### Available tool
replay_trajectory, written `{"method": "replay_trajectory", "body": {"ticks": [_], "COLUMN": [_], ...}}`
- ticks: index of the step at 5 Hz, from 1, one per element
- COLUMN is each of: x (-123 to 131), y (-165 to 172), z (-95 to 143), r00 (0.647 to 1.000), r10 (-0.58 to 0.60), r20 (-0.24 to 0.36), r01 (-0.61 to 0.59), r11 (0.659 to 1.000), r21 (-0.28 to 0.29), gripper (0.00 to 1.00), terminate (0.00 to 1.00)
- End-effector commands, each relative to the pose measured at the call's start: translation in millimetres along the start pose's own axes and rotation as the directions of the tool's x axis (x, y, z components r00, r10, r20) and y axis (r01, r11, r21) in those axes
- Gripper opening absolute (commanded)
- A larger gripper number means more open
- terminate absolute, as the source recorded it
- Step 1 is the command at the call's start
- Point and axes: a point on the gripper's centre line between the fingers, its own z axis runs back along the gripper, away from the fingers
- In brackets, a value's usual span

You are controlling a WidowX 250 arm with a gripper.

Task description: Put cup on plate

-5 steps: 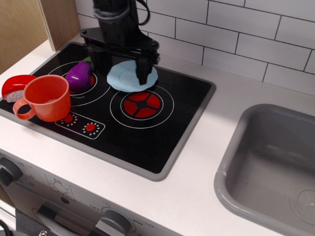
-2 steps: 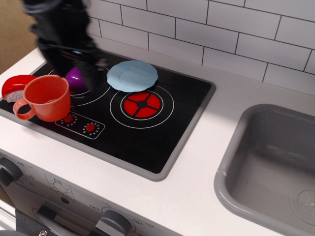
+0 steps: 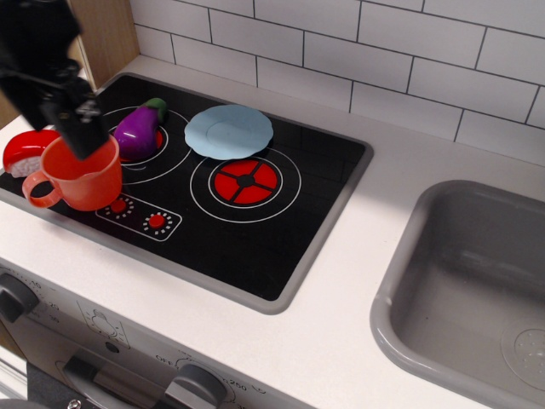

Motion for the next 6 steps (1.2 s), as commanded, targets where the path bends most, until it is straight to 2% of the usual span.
{"method": "replay_trajectory", "body": {"ticks": [1,4,6], "x": [-15.5,-20.0,-24.3], "y": [36.6,40.5,32.1], "z": [-2.9,-29.0,-49.5], "r00": [0.995,0.991,0.987], "r10": [-0.096,-0.117,-0.148], "r20": [0.006,-0.068,-0.064], "r01": [0.096,0.116,0.150], "r11": [0.995,0.993,0.989], "r21": [0.024,-0.023,0.013], "gripper": [1.00,1.00,1.00], "terminate": [0.00,0.00,0.00]}}
